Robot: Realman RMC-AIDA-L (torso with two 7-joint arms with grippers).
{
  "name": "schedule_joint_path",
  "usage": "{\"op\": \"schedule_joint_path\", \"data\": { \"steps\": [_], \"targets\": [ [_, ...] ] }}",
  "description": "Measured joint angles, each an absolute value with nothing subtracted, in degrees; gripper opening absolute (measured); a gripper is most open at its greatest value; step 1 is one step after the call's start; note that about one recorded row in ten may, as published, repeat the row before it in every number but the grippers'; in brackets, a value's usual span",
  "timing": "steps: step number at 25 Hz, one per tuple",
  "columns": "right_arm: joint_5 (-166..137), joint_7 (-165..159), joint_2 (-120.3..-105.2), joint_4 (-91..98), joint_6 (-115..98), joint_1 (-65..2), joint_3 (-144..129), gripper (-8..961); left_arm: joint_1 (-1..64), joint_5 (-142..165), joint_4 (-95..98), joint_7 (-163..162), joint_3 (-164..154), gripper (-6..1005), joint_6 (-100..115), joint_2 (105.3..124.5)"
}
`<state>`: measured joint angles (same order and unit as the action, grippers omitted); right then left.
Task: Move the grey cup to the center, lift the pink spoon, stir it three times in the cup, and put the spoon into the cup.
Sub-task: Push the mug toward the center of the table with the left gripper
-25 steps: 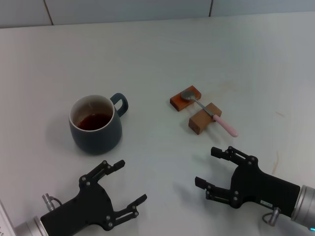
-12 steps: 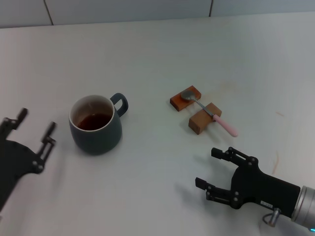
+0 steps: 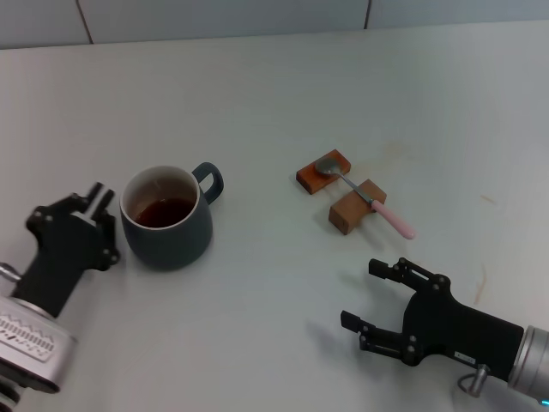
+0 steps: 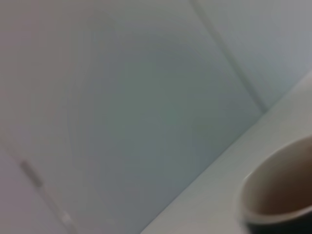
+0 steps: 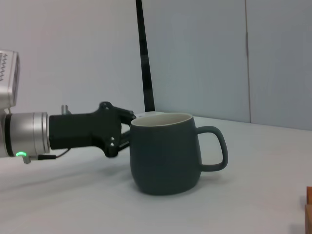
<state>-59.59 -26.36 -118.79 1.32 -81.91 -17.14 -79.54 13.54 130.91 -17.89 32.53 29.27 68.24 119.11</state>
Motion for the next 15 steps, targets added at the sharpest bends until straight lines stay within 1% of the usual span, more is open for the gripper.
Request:
{"op": "schedule_joint_path", "data": {
  "steps": [6, 13, 15],
  "targets": [
    [-59.6, -26.4, -118.83, 1.3, -81.9, -17.1, -79.5, 833, 13.6, 130.9, -20.3, 33.0, 25.0, 77, 68.0, 119.17],
    [-59.6, -26.4, -118.83, 1.3, -81.9, -17.1, -79.5, 833, 14.7, 130.9, -23.8, 32.3, 20.4, -2, 67.6, 119.18],
    [-59.6, -26.4, -118.83, 1.3, -82.0, -17.1, -79.6, 834, 15.6, 131.0, -24.8, 32.0, 19.1, 7, 66.4, 119.18]
  ]
}}
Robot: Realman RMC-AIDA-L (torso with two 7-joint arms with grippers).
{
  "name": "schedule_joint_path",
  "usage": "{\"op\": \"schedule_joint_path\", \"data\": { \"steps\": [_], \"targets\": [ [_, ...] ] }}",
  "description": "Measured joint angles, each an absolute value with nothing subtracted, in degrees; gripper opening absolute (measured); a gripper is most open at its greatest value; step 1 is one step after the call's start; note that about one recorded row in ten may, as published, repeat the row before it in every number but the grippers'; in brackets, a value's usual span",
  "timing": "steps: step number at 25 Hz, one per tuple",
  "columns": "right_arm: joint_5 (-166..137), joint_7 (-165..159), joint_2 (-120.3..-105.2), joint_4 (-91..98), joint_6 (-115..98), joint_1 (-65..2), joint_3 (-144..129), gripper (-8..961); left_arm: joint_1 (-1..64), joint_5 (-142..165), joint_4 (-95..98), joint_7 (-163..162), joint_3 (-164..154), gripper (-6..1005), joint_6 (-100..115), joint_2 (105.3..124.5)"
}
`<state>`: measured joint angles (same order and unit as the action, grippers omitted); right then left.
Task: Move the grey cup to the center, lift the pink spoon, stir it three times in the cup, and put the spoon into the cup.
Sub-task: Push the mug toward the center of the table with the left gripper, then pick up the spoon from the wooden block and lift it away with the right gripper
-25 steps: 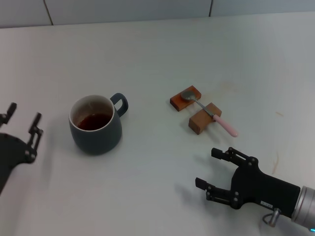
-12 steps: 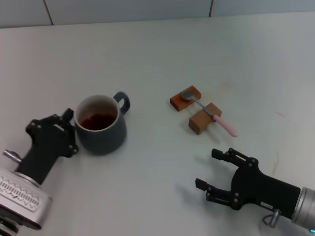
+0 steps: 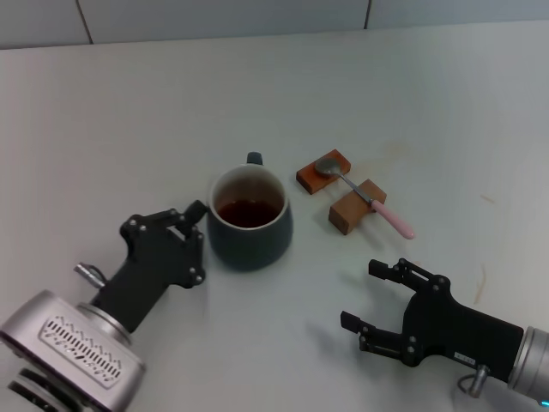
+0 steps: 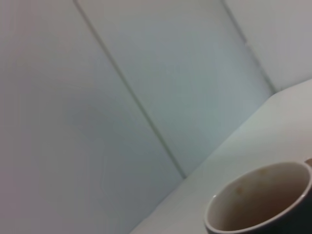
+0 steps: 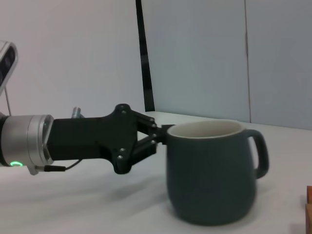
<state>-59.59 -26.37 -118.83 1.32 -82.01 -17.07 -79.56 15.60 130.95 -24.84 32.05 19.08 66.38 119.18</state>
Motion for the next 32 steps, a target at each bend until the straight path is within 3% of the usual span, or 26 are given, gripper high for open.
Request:
{"op": "schedule_joint_path", "data": {
  "steps": [13, 15, 20, 23, 32],
  "targets": [
    [-59.0, -33.6, -118.45, 0.8, -96.8, -15.4, -75.6, 834, 14.0, 131.0, -23.5, 17.5, 17.9, 69, 73.6, 118.49],
    [-59.0, -38.6, -118.51, 0.9, -99.8, -14.5, -71.8, 834, 14.7, 133.9, -13.6, -0.5, 15.6, 78, 81.8, 118.27],
    [-59.0, -57.1, -118.14, 1.2, -96.3, -14.0, -64.5, 834, 15.5, 139.2, -7.8, -4.5, 13.0, 205, 86.4, 118.37],
    [-59.0, -65.5, -117.80, 1.5, -91.9, -14.5, -62.6, 834, 15.3, 139.6, -7.6, -4.0, 13.0, 485, 86.6, 118.40],
    [-59.4, -74.3, -118.17, 3.2, -83.7, -15.4, -62.6, 833, 14.4, 139.9, -7.4, -1.4, 10.3, 681, 87.0, 118.41]
  ]
}}
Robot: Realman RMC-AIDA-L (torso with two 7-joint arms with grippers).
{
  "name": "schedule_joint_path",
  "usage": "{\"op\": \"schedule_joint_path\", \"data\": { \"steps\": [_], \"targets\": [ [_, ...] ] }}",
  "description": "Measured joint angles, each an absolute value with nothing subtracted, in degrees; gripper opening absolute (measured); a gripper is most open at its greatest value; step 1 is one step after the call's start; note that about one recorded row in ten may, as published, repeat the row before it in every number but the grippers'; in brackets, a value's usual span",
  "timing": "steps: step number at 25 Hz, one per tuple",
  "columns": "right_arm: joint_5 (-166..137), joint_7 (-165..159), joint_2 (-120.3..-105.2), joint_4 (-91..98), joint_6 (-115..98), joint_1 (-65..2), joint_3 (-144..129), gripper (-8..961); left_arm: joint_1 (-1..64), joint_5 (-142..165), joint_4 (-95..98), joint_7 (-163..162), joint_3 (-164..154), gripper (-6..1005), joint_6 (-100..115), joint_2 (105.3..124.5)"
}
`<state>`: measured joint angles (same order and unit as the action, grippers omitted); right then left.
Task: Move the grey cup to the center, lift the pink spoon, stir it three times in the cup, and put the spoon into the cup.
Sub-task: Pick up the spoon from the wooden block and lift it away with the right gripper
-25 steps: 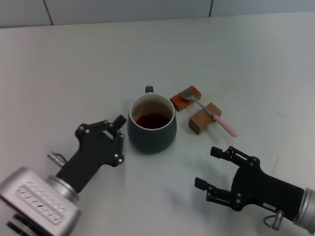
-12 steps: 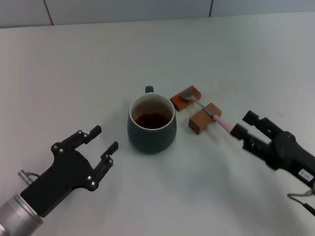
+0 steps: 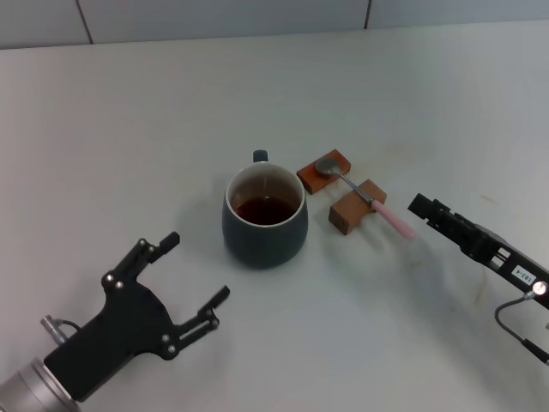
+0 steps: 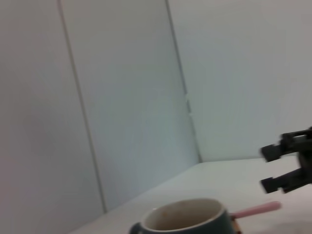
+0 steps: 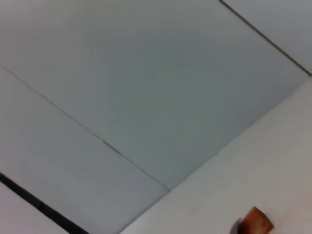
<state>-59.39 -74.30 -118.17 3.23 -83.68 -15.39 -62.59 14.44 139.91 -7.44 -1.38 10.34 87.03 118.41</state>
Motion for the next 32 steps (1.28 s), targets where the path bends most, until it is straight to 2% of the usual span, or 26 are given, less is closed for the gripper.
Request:
{"op": "schedule_joint_path", "data": {
  "steps": [6, 18, 23, 29, 32],
  "targets": [
    [-59.7, -77.6, -118.22, 3.3, -81.0, -16.8, -64.3, 834, 14.5, 139.9, -7.3, -1.2, 8.0, 864, 87.2, 118.40],
    [-61.9, -80.8, -118.59, 3.3, -75.3, -18.8, -64.9, 834, 14.6, 139.9, -7.3, -1.2, 6.9, 859, 87.2, 118.48],
    [-61.9, -82.1, -118.62, 3.5, -73.5, -19.0, -64.8, 797, 14.6, 139.9, -7.3, -1.2, 6.7, 859, 87.1, 118.48],
    [-61.9, -82.4, -118.56, 3.6, -72.9, -19.1, -64.9, 607, 14.4, 139.9, -7.3, -1.2, 6.6, 859, 87.2, 118.48],
    [-61.9, -82.4, -118.65, 3.6, -72.6, -19.2, -64.9, 546, 14.4, 139.9, -7.3, -1.2, 6.6, 859, 87.2, 118.47]
  ]
}}
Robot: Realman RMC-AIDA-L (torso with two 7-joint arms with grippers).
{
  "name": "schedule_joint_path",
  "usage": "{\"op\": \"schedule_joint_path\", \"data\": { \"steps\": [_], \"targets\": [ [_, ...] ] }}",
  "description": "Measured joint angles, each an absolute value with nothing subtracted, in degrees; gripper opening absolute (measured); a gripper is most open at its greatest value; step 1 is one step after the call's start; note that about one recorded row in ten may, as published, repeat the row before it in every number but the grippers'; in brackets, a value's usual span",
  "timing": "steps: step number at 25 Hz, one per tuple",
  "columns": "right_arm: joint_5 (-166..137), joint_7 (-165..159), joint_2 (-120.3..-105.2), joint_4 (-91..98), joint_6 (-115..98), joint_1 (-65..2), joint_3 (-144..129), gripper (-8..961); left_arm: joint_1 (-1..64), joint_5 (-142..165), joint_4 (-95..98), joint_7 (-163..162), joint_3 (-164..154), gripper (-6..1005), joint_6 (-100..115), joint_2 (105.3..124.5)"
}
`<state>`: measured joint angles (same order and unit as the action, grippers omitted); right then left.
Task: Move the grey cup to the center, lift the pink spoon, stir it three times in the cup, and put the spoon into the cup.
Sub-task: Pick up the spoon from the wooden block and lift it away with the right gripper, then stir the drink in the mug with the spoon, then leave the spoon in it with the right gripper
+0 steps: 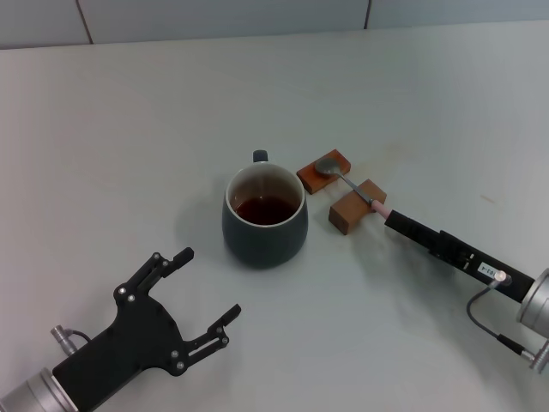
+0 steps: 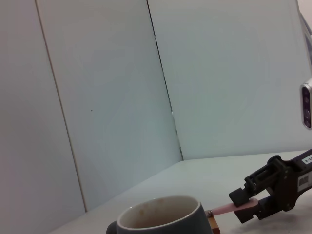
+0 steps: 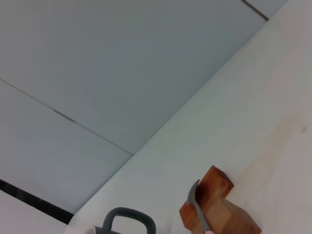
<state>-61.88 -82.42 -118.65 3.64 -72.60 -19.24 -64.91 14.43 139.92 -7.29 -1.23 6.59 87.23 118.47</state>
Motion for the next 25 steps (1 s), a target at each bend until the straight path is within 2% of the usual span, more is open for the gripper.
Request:
{"op": "schedule_joint_path", "data": {
  "steps": [9, 14, 25],
  "targets": [
    [-62.7, -82.0, -118.82, 5.1, -72.9, -18.8, -65.6, 364, 14.2, 139.9, -7.4, 0.4, 6.6, 859, 87.3, 118.50],
    [-62.9, -79.8, -118.87, 5.7, -76.5, -17.7, -64.9, 140, 14.1, 139.9, -7.4, 0.8, 6.6, 859, 87.3, 118.53],
    [-64.0, -64.6, -118.91, 14.1, -102.3, -11.0, -60.2, 124, 14.0, 139.9, -7.4, 0.9, 6.9, 859, 87.5, 118.49]
  ]
}}
